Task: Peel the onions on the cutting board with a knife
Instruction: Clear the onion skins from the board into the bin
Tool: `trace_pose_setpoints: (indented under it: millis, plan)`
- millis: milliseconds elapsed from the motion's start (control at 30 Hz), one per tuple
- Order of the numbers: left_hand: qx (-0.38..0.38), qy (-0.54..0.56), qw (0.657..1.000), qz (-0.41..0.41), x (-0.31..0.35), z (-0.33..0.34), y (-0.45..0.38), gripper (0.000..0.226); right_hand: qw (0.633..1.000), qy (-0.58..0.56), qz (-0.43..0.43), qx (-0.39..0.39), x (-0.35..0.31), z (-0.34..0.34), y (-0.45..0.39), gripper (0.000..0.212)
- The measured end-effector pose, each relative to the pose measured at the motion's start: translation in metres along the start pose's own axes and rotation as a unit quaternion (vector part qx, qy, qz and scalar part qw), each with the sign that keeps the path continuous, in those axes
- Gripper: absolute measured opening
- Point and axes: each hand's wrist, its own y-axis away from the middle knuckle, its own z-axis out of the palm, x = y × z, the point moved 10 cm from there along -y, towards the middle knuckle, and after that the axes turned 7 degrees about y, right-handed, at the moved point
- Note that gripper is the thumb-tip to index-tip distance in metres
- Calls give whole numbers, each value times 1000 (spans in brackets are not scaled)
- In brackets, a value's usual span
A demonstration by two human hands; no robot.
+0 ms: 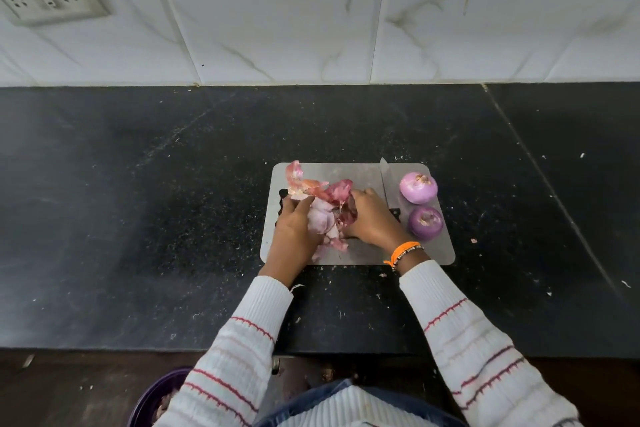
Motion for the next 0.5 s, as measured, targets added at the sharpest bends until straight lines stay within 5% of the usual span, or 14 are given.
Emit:
trace_pose_setpoints:
  millis: [100,233,500]
  plan:
    - [9,25,1000,15,3,-13,-2,84,999,28,3,-26,5,-9,0,80]
    - [-56,-130,990,10,1,-21,-16,113,991,104,-11,-83,5,-12,-5,115]
    - [-242,-213,945,-54,-26,6,-68,138,975,147,-31,-161,-12,-2,-42,117]
